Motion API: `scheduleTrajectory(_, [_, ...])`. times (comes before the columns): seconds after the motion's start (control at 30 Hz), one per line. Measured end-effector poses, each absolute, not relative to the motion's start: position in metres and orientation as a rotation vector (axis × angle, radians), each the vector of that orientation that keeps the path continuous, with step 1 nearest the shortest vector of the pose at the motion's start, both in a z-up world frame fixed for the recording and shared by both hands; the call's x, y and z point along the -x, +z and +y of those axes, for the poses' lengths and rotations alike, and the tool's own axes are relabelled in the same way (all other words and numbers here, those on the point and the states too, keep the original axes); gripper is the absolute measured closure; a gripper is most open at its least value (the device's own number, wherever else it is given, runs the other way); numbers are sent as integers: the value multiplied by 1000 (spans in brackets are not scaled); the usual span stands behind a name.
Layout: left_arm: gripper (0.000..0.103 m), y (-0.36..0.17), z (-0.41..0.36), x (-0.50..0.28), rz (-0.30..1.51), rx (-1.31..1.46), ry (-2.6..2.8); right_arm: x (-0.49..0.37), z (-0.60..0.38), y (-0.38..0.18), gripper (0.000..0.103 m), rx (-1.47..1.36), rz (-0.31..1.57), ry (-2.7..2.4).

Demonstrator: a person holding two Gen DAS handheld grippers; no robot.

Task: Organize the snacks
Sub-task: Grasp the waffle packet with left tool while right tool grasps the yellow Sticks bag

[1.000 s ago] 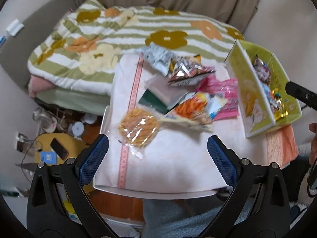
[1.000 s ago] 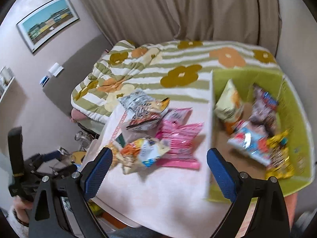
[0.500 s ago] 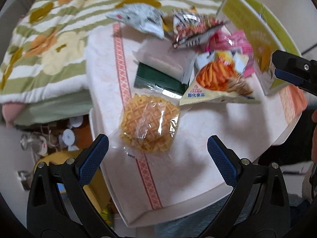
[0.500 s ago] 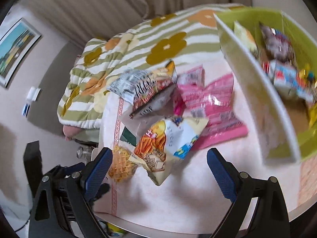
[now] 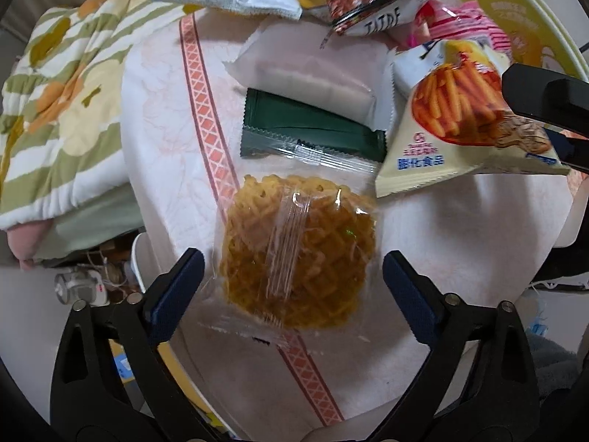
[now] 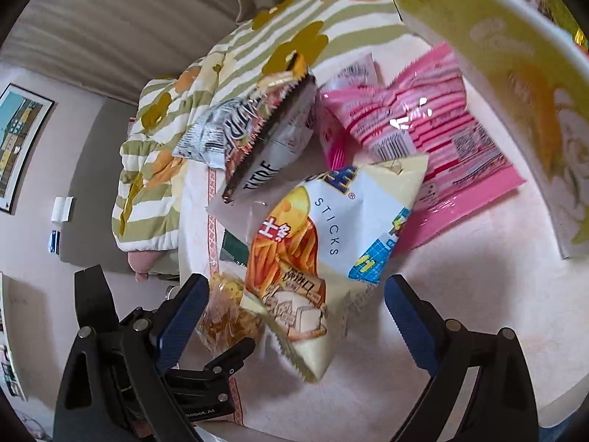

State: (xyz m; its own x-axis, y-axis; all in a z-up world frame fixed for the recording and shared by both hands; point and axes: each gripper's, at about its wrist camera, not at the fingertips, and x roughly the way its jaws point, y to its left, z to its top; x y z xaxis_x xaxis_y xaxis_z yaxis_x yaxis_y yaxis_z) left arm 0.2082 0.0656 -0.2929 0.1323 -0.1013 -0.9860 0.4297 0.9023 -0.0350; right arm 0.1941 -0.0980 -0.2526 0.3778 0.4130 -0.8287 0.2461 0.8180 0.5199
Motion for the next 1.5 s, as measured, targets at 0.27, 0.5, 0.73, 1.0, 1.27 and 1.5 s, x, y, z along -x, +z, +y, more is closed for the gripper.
scheduleTrajectory(0.27, [16, -306, 60, -217, 1438, -293, -379, -199, -108, -272, 8, -724, 1235, 117])
scheduleTrajectory(0.5, [25, -306, 59, -219, 1445, -282, -367, -207, -113, -276, 8, -736, 1239, 131])
scheduleTrajectory(0.73, [30, -298, 66, -216, 1443, -209, -353, -212, -112, -284, 8, -734, 1261, 139])
scheduleTrajectory(1.0, [30, -280, 81, -206, 1421, -138, -316, -217, -109, -288, 18, -715, 1281, 142])
scheduleTrajectory(1.27, [30, -268, 86, -190, 1395, -110, -305, -214, -104, -284, 39, -679, 1280, 148])
scheduleTrajectory(1.5, [30, -242, 93, -172, 1335, -116, -297, -193, -100, -259, 40, -648, 1228, 153])
